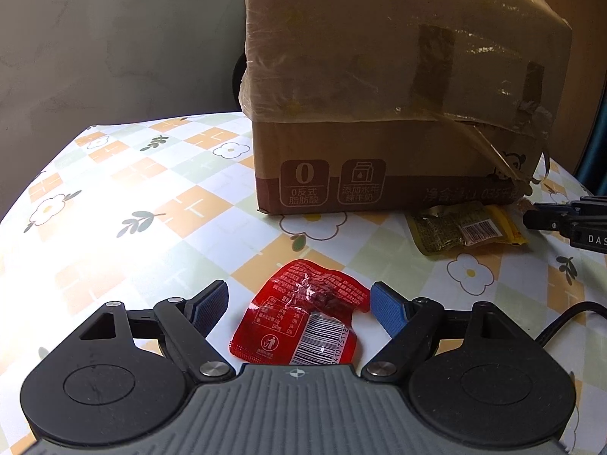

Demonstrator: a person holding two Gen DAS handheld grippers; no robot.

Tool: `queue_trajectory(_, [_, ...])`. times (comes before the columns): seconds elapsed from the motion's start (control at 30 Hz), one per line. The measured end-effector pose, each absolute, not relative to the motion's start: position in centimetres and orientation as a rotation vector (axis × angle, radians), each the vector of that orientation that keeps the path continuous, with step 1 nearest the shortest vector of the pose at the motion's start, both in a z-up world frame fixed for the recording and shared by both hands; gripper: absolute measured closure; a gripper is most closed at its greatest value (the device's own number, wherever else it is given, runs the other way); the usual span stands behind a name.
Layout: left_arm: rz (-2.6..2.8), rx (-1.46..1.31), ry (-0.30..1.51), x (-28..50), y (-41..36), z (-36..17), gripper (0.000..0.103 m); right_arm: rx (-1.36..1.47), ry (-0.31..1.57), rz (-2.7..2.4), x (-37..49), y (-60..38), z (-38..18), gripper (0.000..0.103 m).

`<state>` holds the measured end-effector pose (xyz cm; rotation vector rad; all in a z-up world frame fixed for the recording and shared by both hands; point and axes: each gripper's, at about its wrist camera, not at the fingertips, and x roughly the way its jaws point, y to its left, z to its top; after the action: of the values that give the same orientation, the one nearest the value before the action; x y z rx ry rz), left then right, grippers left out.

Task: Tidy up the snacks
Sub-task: 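Grasp the red barcode packet with the left tool while the right tool grasps the clear wrapped snack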

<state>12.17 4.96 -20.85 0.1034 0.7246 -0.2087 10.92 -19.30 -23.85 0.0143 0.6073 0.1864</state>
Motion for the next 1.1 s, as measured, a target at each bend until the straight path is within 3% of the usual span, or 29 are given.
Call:
queue_trajectory(0.4, [-0.167, 0.108, 0.726, 12.6, 4.3, -21.6, 0.018, 0.009, 0.607, 0.203, 11.1, -19.0, -23.9, 0.085])
queue_trajectory(0.73, [-0.148, 0.101, 0.705, 12.2, 4.5, -21.6, 0.027, 0.007, 0.619, 0.214, 11.3, -18.9, -24.0, 0.085])
queue_trajectory(1.1, [-0.124, 0.075, 0.678, 11.5, 4.9, -21.4, 0.047, 0.006, 0.624, 0.215, 11.4, -18.9, -24.1, 0.085])
